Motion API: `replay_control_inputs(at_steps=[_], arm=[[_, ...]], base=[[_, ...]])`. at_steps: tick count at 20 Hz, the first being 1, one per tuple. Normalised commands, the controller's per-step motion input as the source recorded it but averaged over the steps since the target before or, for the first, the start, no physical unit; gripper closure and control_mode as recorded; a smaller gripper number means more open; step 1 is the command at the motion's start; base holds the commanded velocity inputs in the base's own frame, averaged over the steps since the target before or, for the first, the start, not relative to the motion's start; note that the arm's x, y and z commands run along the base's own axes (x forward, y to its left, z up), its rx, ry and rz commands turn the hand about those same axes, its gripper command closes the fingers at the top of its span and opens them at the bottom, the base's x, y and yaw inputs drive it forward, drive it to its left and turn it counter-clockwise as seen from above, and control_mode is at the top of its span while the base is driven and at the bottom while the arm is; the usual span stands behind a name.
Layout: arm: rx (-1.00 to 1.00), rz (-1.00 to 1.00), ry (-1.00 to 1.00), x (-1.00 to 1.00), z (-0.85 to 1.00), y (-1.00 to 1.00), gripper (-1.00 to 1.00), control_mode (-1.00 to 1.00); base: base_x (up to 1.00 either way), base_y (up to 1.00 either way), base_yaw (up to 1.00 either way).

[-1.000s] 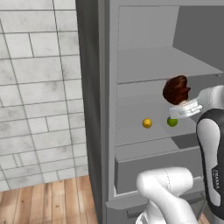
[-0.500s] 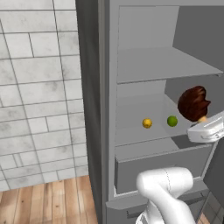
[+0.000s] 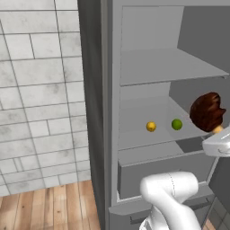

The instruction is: Gather the lemon and lime from the fridge and place them on a tray on the dining counter. Then gather the steak and chicken drumstick from the fridge and place them on the other tray.

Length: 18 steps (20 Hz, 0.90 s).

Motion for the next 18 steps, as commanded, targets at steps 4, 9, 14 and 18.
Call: replay_control_inputs(at_steps=[4,9,14,18], arm=[[0.0,0.0,0.0,-0.1,0.0,0.0,1.0,1.0],[0.0,0.0,0.0,0.0,0.0,0.0,1.0,1.0],[0.0,0.0,0.0,0.0,0.0,0.0,1.0,1.0],[0.0,0.0,0.0,0.0,0.0,0.0,1.0,1.0]], base=[[-0.55,0.0,0.0],[-0.93,0.11,0.01],[-0.91,0.15,0.09],[-0.85,0.13,0.13]])
